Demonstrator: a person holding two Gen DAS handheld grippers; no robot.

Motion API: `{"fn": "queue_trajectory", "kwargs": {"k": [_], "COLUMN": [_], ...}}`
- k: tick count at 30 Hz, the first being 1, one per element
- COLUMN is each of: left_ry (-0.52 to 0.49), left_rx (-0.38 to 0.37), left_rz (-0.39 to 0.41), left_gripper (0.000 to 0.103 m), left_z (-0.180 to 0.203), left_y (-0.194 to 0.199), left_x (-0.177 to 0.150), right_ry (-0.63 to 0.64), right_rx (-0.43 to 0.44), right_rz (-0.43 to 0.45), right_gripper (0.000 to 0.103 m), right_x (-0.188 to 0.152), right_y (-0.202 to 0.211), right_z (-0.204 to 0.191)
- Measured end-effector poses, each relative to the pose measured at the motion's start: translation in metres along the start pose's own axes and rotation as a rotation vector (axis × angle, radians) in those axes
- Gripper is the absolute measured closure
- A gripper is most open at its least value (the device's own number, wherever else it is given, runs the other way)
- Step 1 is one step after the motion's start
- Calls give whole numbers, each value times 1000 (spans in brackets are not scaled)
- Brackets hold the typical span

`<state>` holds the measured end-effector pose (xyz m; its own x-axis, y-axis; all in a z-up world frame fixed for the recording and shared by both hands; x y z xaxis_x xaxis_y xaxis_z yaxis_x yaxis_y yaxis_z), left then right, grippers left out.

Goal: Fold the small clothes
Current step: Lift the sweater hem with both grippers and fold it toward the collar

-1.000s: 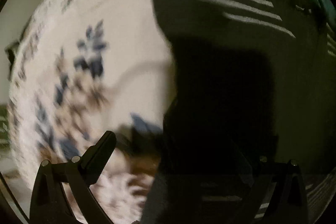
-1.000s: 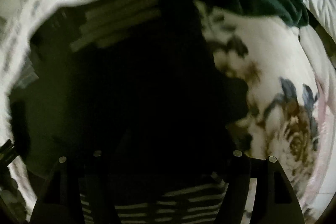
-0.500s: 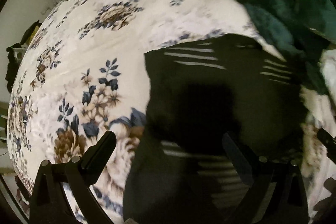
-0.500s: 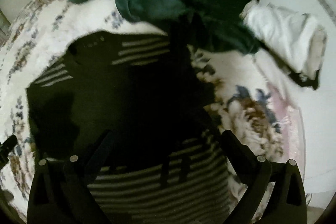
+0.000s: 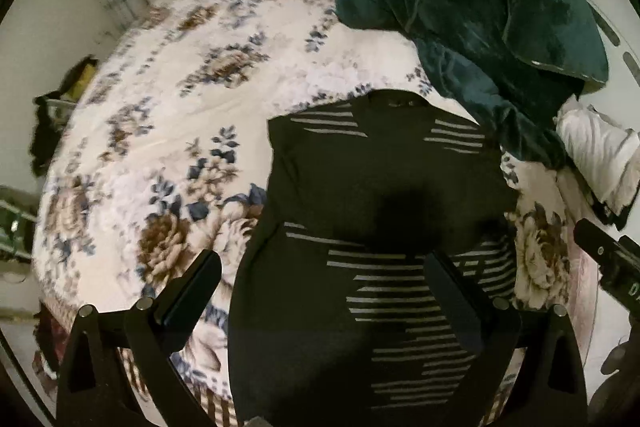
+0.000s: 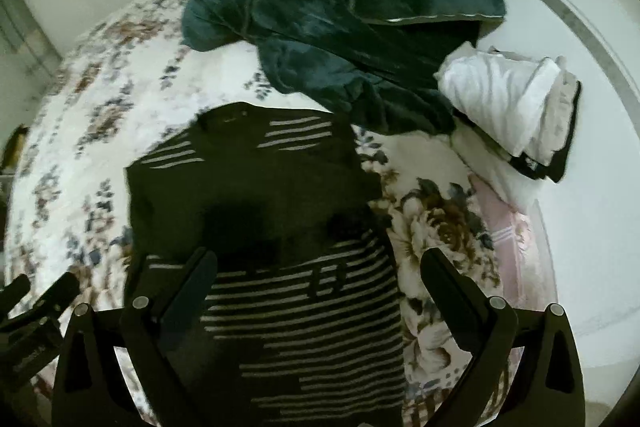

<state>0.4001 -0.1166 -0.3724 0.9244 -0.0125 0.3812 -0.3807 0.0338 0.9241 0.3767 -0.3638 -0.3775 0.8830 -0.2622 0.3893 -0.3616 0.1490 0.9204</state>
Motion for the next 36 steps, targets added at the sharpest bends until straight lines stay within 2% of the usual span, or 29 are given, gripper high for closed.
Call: {"fn": "queue_trajectory", "kwargs": {"k": [2, 5, 10, 13, 17, 19, 22, 25, 27, 30, 33, 34, 35, 36], "left_ry": [28, 73, 109, 95, 47, 6, -81, -204, -230, -251, -262, -260, -249, -233], "left_rx": [37, 61, 31, -30, -106, -121, -122, -49, -41, -58, -69, -67, -66, -77], "left_rz": [9, -2, -125, -247, -401, -449, -471, -469, -405, -357, -300, -287, -272, -265], "left_gripper": [0, 0, 0, 0, 0, 0, 0, 0, 0, 3, 31, 50, 70, 84], "left_z": [15, 42, 109, 160, 218, 243, 268, 279, 282, 282, 278, 275, 271, 267], "left_y": [10, 11, -37, -90, -152, -173, -200, -221, -221, -218, -208, -203, -197, -193], "left_x": [-8, -26, -91, -148, -216, -243, -276, -304, -305, -306, -304, -303, -300, -299], "right_ry": [-1, -4, -10, 43, 62, 52, 32, 22, 24, 11, -19, -22, -20, -18], "right_rx": [72, 223, 416, 453, 422, 425, 473, 528, 566, 605, 620, 612, 610, 610], "right_rz": [-14, -81, -339, -460, -523, -543, -551, -547, -550, -549, -538, -530, -522, -524], "right_gripper": [0, 0, 1, 1, 1, 1, 1, 1, 1, 1, 2, 8, 9, 9], "right_x": [4, 11, 13, 11, 18, 24, 36, 49, 61, 82, 102, 109, 116, 120], "right_y": [-2, -21, -99, -155, -217, -245, -279, -308, -326, -356, -381, -388, -395, -399], "right_z": [16, 50, 126, 166, 215, 229, 231, 210, 184, 143, 107, 96, 83, 74]}}
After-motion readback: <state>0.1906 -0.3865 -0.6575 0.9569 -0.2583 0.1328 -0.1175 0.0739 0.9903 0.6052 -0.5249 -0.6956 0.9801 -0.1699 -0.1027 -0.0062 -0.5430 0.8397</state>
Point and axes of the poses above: each gripper's, at about its wrist camera, not at the fingertips, and y roughly against the way its jaws point, z to its right, x to its top, the point moved 7 cm from there along -y, roughly the way its jaws point, and after that the axes turned 6 degrees about -x, right-handed, at the moved point
